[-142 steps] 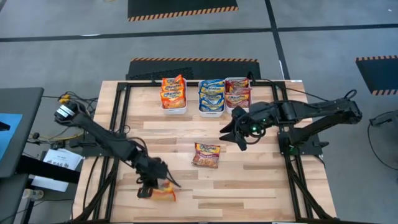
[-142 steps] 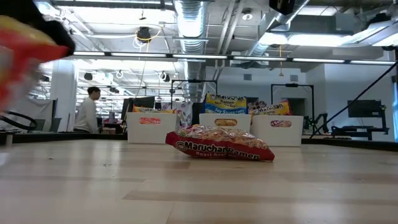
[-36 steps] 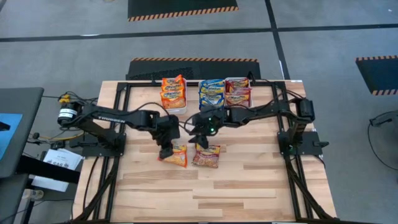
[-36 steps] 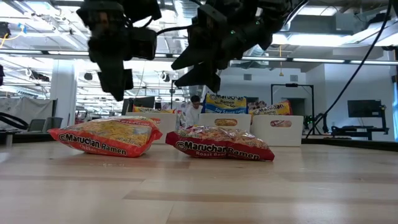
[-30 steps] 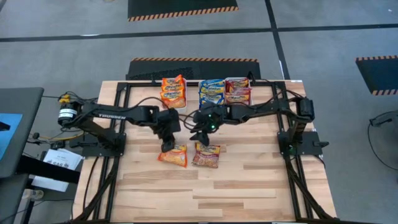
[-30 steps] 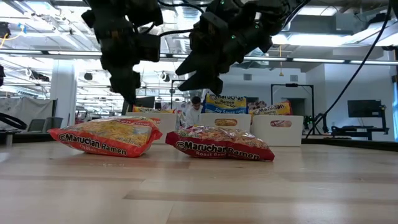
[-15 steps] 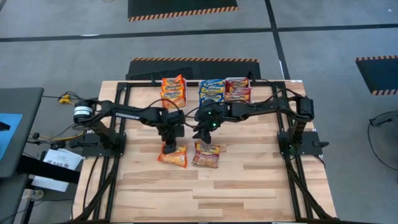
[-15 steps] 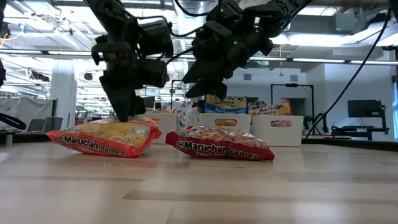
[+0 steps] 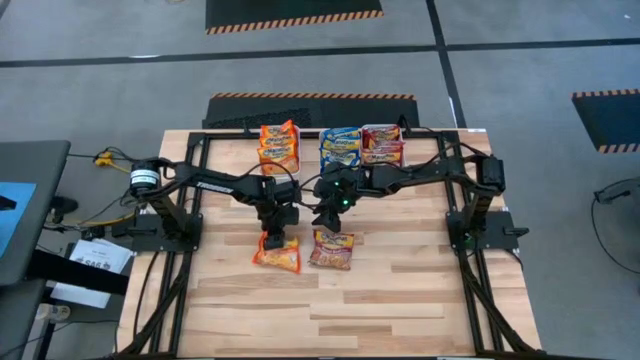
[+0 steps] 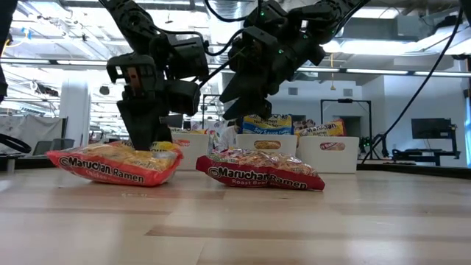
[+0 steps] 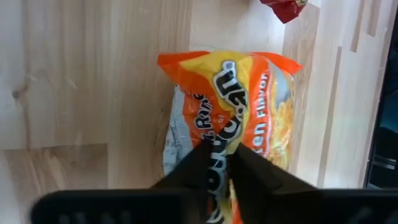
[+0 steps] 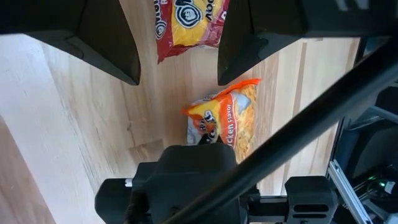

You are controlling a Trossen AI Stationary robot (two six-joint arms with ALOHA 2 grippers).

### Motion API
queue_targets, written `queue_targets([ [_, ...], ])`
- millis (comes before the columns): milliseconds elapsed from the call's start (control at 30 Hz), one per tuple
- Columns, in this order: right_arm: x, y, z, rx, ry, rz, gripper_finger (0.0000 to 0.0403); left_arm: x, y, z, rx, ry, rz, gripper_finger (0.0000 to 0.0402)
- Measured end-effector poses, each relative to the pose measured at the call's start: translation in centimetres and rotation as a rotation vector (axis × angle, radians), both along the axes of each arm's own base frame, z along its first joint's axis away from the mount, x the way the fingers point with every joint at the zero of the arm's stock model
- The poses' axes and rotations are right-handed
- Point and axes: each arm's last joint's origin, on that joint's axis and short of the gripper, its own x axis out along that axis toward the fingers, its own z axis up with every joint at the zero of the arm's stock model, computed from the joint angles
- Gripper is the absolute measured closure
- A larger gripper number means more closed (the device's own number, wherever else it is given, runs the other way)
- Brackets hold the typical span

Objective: Sort Maruchan noodles
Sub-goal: Put the orange noodle soup pack into the left white bin

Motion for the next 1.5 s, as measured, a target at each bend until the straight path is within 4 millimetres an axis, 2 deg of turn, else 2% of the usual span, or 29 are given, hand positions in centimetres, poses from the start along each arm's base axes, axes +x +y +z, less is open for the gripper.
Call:
queue_targets([
  [100, 0.0, 0.0, 0.0, 0.000, 0.001, 0.000, 0.0163, 0.0, 0.0, 0.0, -0.006, -0.002, -0.003, 0.0392],
  [233, 0.0, 0.0, 0.0, 0.008, 0.003, -0.005, 0.0163, 0.0, -0.1, 0.1, -0.006, -0.003, -0.005, 0.0400],
  [367, 0.0, 0.0, 0.1, 0.016, 0.005, -0.013, 0.0163, -0.3, -0.1, 1.0, 0.006, -0.025, -0.002, 0.0401],
  [633, 0.0, -0.2, 0.1, 0.013, 0.004, -0.019, 0.0163, -2.0, -0.1, 5.4, 0.135, -0.135, 0.047, 0.0401],
  [933, -0.2, -1.6, 0.2, 0.010, -0.001, -0.059, 0.0169, -4.8, 0.4, 10.1, 0.403, -0.254, 0.183, 0.0401],
  [1233, -0.5, -3.3, 0.8, 0.006, -0.033, -0.095, 0.0182, -7.3, 4.0, 12.9, 0.706, -0.326, 0.364, 0.0401],
  [1500, -0.6, -4.4, 1.0, -0.009, -0.047, -0.100, 0.0182, -8.0, 7.9, 15.7, 0.928, -0.400, 0.440, 0.0401],
])
